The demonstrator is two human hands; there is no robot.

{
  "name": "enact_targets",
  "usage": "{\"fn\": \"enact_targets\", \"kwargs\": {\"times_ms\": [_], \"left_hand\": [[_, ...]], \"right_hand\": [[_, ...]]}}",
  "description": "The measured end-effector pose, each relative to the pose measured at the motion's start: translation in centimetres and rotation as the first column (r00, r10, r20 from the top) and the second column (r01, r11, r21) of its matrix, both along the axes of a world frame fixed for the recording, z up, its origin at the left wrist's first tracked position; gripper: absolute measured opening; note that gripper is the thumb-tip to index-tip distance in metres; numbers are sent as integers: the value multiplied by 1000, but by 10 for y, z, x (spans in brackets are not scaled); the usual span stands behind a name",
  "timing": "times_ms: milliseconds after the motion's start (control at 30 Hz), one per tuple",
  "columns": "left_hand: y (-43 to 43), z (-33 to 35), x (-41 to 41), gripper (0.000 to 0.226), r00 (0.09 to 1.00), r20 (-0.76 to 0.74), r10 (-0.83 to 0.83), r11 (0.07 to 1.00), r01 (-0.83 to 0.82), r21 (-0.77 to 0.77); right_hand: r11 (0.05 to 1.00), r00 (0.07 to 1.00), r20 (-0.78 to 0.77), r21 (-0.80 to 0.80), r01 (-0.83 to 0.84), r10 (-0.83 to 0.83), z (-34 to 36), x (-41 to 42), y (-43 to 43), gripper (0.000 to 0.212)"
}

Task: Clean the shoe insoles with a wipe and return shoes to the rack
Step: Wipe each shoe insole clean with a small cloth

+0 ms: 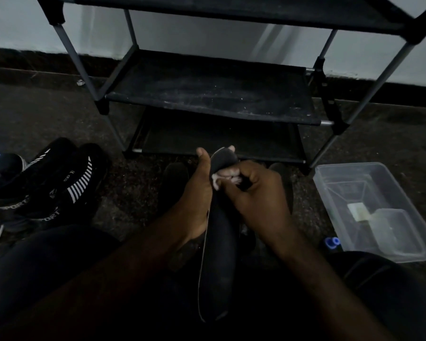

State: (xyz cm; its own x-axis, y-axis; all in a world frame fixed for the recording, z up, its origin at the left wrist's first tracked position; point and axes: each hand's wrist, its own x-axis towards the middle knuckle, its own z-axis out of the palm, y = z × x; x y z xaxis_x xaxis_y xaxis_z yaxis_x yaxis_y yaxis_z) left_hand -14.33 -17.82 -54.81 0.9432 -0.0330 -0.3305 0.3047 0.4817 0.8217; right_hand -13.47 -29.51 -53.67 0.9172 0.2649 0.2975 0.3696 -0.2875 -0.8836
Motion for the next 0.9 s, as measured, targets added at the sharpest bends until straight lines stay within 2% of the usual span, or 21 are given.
{"fn": "enact_targets", "kwargs": {"times_ms": [67,133,200,267,333,500,567,667,700,800,900], "left_hand": [[-2,0,0,69,1000,-14,-11,1000,10,-9],[-3,1,-1,68,1000,-23,-10,1000,9,-14],[-1,0,0,68,1000,-19,-2,1000,2,-12],[1,-2,2,69,1000,-16,11,999,-11,-36],[1,-3,1,69,1000,-14,12,999,-13,-52],[-7,-5,-2,74,992,-87,-88,996,87,-18],[-7,-6,-3,68,993,-61,-98,995,97,-14],[-8,-3,-4,63,998,0,-55,998,55,1],[-9,-2,-5,65,998,-1,-69,997,69,25],[-13,-1,-7,70,989,-7,-145,984,145,100],[-16,2,-7,72,987,-9,-158,976,157,149]], "right_hand": [[991,991,2,16,134,-134,-1,8,-1,13],[982,983,-16,31,185,-185,0,13,-2,13],[995,994,-30,18,102,-102,1,11,-1,13],[1000,1000,18,-30,-4,4,2,2,1,10],[999,997,80,-50,-12,16,2,0,2,8],[962,962,-38,20,272,-272,0,18,-6,10],[970,969,-68,38,241,-238,2,14,-4,10],[995,994,63,-12,95,-94,7,0,3,12],[995,993,61,-6,99,-98,7,1,3,11],[971,969,-138,101,219,-204,2,17,-4,9],[965,962,-164,106,238,-219,0,20,-8,8]]}}
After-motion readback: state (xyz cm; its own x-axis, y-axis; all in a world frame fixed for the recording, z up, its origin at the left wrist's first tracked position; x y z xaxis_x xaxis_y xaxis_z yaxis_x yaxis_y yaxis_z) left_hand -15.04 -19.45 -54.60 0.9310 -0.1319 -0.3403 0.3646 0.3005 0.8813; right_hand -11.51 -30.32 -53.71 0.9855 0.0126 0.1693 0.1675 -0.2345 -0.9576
